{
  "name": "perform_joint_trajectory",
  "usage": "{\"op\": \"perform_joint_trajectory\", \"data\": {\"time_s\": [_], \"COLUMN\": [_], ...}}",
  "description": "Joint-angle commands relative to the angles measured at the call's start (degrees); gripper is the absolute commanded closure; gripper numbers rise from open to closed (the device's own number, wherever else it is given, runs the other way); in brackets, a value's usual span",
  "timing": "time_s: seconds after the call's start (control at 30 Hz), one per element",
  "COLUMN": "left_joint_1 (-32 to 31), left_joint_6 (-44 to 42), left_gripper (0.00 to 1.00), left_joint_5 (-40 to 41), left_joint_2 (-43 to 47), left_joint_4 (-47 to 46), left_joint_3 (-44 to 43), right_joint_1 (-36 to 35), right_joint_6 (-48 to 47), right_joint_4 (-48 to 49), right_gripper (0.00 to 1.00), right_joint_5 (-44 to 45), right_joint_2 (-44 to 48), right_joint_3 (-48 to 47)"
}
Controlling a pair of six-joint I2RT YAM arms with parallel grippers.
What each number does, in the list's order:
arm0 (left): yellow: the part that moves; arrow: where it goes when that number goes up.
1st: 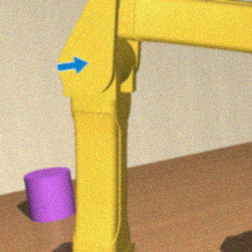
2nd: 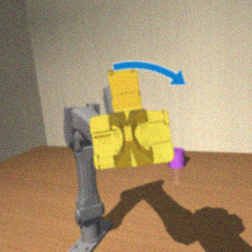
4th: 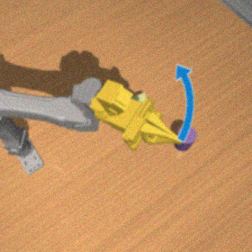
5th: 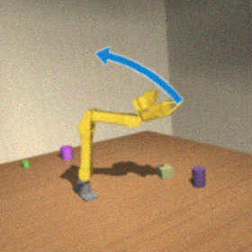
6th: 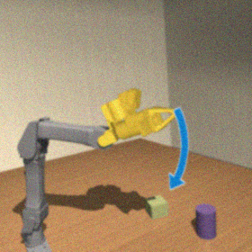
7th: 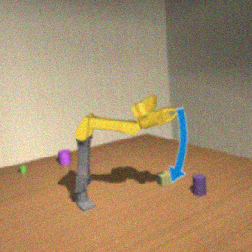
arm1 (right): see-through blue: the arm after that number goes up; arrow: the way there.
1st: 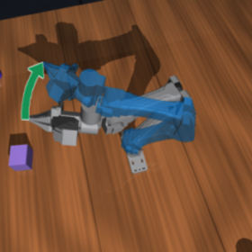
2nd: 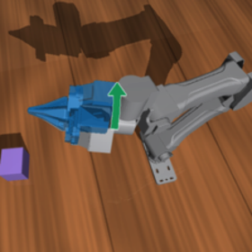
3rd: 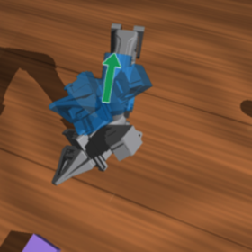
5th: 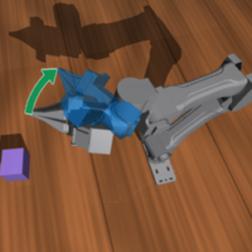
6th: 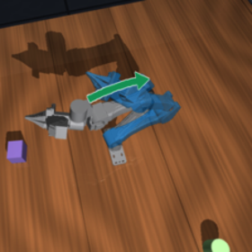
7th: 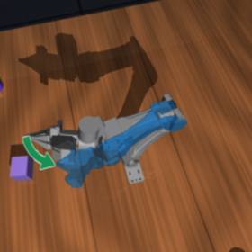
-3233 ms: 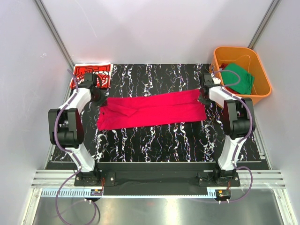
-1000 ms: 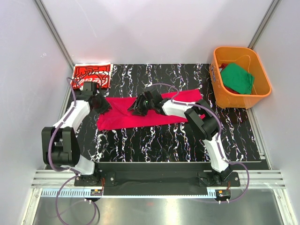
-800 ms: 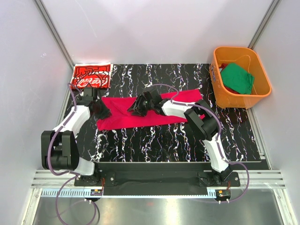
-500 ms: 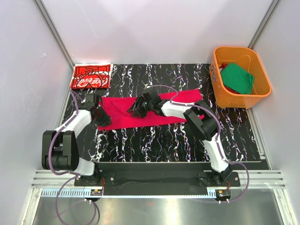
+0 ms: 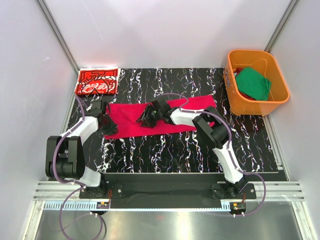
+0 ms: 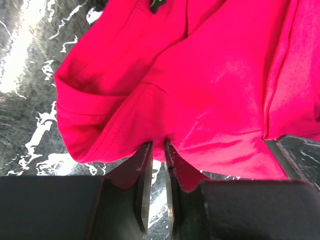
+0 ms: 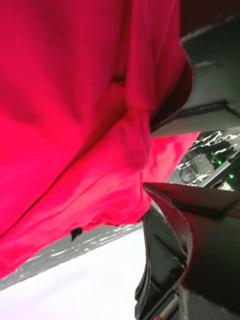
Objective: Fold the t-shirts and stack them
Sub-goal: Fold the tshirt
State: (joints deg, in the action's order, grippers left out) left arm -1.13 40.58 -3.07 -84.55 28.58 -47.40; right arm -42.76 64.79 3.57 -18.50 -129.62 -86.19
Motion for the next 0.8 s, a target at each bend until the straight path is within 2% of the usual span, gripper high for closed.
{"op": "perform_joint_trajectory", "data": {"time_s": [0.0,0.27,0.3,0.33,0.43,0.5,0.77], "left_joint_1": [0.07,0.07,0.07,0.07,0.07,0.07,0.33], "left_joint_6": [0.38,0.55,0.56,0.56,0.38,0.38,0.29], "left_gripper": [0.81,0.83,0.83,0.83,0.83,0.83,0.85], "left_joint_5": [2.37,4.48,4.30,4.21,5.35,5.88,7.90], "left_joint_2": [0.27,-0.70,-0.79,-0.96,-0.79,-0.79,-2.55], "left_joint_4": [-1.77,-1.07,-1.16,-1.24,-0.46,-0.10,1.83], "left_joint_3": [0.11,0.20,0.20,0.20,-0.15,-0.59,-2.17], "right_joint_1": [-0.74,-0.66,-0.65,-0.57,-0.65,-0.65,1.63], "right_joint_6": [-0.02,-0.20,-0.11,-0.02,0.25,-0.11,-3.18], "right_joint_4": [-0.58,-2.52,-2.61,-2.26,-2.34,-3.30,-5.42], "right_gripper": [0.52,0.59,0.63,0.74,0.94,1.00,1.00], "right_joint_5": [1.72,2.24,2.16,1.72,0.84,0.57,-4.69], "right_joint_2": [-0.98,-1.07,-1.24,-1.42,-1.07,-0.46,4.46], "right_joint_3": [-3.45,-5.83,-6.00,-6.00,-5.57,-5.22,-2.05]}}
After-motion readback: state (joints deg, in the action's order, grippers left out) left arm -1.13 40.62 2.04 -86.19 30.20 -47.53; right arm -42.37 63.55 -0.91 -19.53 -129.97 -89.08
